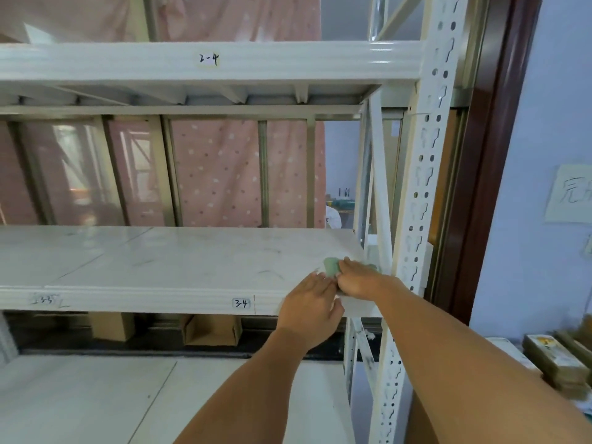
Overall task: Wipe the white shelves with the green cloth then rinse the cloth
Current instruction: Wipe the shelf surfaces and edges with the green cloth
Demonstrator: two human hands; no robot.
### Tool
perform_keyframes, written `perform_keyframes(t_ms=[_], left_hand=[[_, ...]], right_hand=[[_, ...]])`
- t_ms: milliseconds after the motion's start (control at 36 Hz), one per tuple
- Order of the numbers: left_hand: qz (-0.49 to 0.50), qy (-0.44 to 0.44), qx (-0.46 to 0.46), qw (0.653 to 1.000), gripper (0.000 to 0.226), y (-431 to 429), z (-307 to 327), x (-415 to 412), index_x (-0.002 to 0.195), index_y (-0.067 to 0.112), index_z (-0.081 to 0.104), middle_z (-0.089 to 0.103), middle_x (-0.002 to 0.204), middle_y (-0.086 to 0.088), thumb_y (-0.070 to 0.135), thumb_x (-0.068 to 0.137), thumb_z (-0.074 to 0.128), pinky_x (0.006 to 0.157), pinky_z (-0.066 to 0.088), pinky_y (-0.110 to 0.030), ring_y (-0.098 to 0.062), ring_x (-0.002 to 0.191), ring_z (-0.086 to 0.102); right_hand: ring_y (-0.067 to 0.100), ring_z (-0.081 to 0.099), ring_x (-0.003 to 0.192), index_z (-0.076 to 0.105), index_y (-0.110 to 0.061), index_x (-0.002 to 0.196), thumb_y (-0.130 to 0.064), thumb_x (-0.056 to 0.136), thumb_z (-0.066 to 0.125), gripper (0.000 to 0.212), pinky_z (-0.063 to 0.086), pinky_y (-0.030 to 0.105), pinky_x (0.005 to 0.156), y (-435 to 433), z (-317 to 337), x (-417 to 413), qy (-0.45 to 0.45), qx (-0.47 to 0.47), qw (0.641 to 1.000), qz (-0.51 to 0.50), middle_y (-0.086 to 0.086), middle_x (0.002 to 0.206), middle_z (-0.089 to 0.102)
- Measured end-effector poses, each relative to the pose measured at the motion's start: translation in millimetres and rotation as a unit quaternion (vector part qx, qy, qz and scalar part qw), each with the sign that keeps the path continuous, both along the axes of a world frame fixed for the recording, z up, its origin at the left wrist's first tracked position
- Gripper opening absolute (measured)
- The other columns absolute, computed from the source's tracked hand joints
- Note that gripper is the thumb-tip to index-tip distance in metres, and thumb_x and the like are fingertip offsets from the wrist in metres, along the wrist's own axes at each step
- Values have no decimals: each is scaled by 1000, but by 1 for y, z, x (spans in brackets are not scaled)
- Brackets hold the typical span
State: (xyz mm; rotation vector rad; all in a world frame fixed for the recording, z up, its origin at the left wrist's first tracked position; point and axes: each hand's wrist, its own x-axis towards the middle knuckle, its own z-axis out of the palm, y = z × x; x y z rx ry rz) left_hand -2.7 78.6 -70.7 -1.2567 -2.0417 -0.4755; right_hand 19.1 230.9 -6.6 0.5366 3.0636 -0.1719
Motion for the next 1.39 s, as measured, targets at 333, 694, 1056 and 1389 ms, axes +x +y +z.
perform_keyframes(t_ms=[333, 694, 1056, 1389], left_hand=[[35, -2, -29, 999, 49, -50, 7, -31, 124, 15, 67, 67, 126, 0, 37, 93, 37, 116, 15, -21, -13, 125, 54], [77, -38, -47, 995, 54, -185, 8, -89, 132, 19, 62, 62, 134, 0, 42, 95, 29, 117, 25, -27, -15, 130, 50], [108, -34, -37, 993, 54, -306, 4, -150, 129, 15, 64, 64, 130, -2, 38, 94, 30, 112, 39, -35, -16, 127, 54], [139, 17, -55, 989, 41, -430, 10, -202, 126, 16, 66, 66, 128, 0, 32, 97, 43, 115, 24, -25, -12, 123, 57]], right_hand=[[25, 3, 153, 1, -11, 159, -36, 105, 33, 68, 4, 45, 123, -50, -3, -32, -9, -21, 1000, 6, 9, 167, -3], [23, -1, 153, -3, -16, 160, -45, 103, 29, 71, 1, 45, 123, -186, 4, -88, -26, -38, 998, 40, 4, 167, -8], [23, -3, 153, -4, -17, 160, -46, 103, 27, 70, 1, 46, 123, -307, 5, -154, -30, -50, 996, 63, 2, 167, -9], [26, 1, 153, -2, -15, 160, -46, 103, 28, 71, 3, 46, 122, -429, 6, -213, -16, -39, 996, 84, 6, 167, -4]])
